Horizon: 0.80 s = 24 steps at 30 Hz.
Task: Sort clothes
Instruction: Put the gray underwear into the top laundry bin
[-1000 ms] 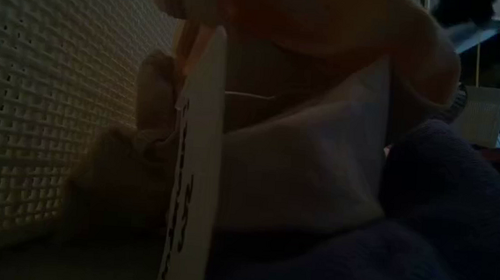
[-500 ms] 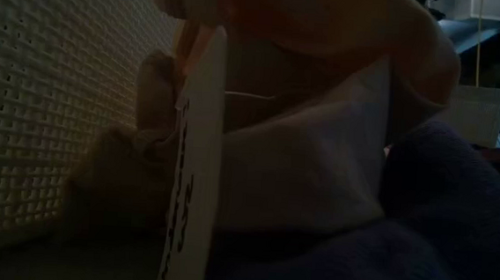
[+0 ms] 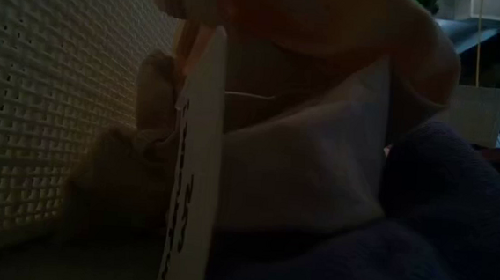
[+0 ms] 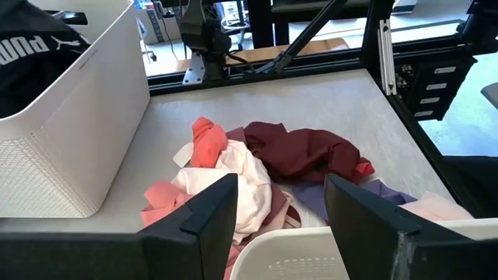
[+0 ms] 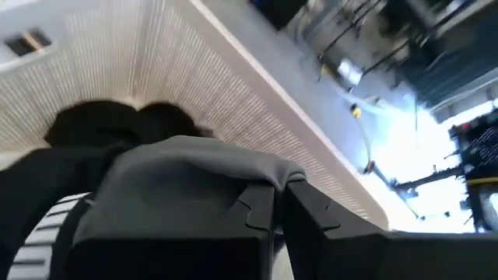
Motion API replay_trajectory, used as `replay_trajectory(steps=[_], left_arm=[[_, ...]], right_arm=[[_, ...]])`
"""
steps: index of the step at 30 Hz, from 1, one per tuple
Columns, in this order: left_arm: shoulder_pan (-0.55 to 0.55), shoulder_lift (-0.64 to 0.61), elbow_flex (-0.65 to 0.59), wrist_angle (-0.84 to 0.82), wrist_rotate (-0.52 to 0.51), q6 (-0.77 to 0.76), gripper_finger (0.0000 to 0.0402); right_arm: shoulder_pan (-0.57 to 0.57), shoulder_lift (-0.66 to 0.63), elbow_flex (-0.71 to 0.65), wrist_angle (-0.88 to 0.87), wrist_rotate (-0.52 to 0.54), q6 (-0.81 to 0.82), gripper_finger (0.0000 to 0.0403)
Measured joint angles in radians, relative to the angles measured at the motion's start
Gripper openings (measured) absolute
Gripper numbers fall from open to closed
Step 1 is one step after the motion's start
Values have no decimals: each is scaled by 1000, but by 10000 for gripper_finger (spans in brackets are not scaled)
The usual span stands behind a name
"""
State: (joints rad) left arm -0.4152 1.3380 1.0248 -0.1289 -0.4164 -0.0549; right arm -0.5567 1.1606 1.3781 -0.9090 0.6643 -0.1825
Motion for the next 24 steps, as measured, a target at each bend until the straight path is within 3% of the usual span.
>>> replay_trajectory(steps=[6,10,18,24], left_arm=[[0,0,0,-2,0,-1,182],[0,0,0,-2,0,-1,182],[-3,0,0,-2,0,-18,182],[-3,0,0,-2,0,-20,182]], right_arm=[[-79,115,0,-12,-157,7,34],[-80,187,0,-24,-211,30,83],[-79,245,-1,-100,-188,20,221],[-58,158,-1,-143,-99,21,259]])
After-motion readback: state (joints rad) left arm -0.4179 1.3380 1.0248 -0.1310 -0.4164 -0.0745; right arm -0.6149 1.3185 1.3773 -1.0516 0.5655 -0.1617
